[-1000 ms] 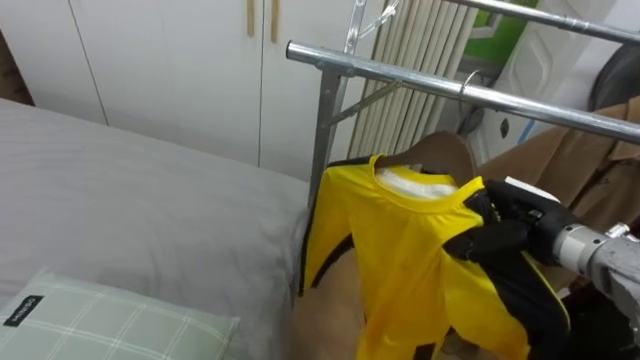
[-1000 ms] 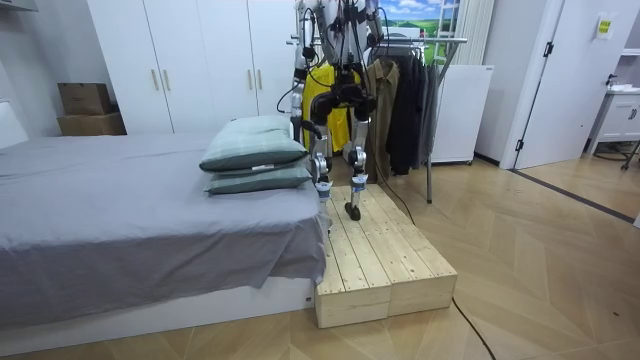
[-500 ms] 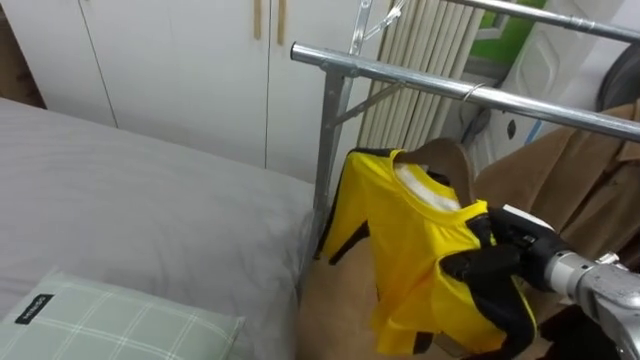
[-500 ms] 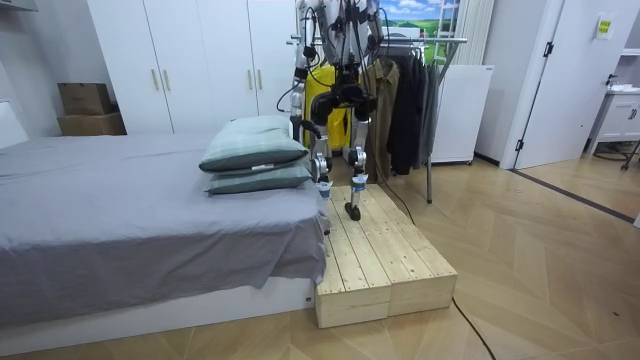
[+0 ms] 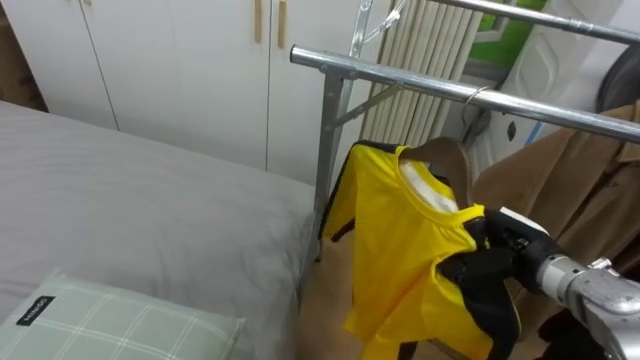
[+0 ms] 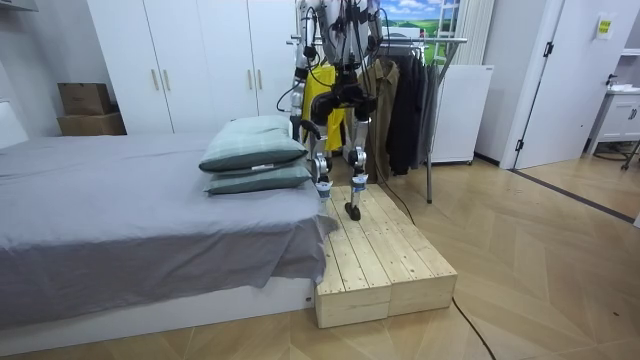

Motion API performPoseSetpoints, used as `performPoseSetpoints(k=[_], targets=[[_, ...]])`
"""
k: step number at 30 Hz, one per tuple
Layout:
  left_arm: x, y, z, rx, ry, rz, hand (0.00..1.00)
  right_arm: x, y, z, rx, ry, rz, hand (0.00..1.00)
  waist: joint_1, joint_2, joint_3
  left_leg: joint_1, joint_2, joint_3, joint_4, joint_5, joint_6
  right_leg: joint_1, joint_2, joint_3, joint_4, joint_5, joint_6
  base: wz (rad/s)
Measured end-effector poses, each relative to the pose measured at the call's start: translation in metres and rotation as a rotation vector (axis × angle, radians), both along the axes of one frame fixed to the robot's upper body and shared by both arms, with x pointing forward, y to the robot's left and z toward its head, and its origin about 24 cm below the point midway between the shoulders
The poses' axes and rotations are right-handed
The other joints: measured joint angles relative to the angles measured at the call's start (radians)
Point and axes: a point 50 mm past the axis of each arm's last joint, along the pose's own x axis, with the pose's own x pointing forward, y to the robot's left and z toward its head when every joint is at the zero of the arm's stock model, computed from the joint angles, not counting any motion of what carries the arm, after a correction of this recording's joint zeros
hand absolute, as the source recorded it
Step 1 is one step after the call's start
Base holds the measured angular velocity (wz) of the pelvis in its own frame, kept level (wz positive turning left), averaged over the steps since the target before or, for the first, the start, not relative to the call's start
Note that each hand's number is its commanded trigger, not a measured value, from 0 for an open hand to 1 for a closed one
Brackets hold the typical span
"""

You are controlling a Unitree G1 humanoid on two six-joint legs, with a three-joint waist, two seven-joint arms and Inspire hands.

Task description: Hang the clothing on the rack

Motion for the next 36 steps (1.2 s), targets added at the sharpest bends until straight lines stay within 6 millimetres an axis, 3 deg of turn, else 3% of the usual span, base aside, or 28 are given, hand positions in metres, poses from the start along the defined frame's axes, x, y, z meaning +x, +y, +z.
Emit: performPoseSetpoints(k=[13, 29, 36], targets=[[-0.002, -0.005, -0.002, -0.013, 0.008, 0.003, 0.00, 0.000, 0.003, 0.006, -0.107, -0.027, 0.027, 0.00, 0.004, 0.009, -0.0104, 0.001, 0.002, 0.015, 0.000, 0.000, 0.000, -0.006, 0.001, 0.008, 0.004, 0.007, -0.004, -0.03], [-0.002, -0.006, -0.002, -0.023, 0.015, -0.013, 0.00, 0.002, 0.003, 0.011, -0.244, -0.057, 0.024, 0.00, -0.003, 0.006, -0.0117, 0.000, -0.001, 0.017, 0.000, 0.000, 0.000, -0.013, 0.000, 0.023, 0.016, 0.002, 0.001, 0.00], [-0.003, -0.007, -0.002, -0.026, 0.019, -0.013, 0.00, -0.004, 0.010, 0.022, -0.367, -0.134, 0.064, 0.00, -0.002, 0.008, -0.0107, 0.009, -0.001, 0.030, -0.008, 0.000, 0.000, -0.014, 0.001, 0.032, 0.016, 0.002, 0.002, -0.05]])
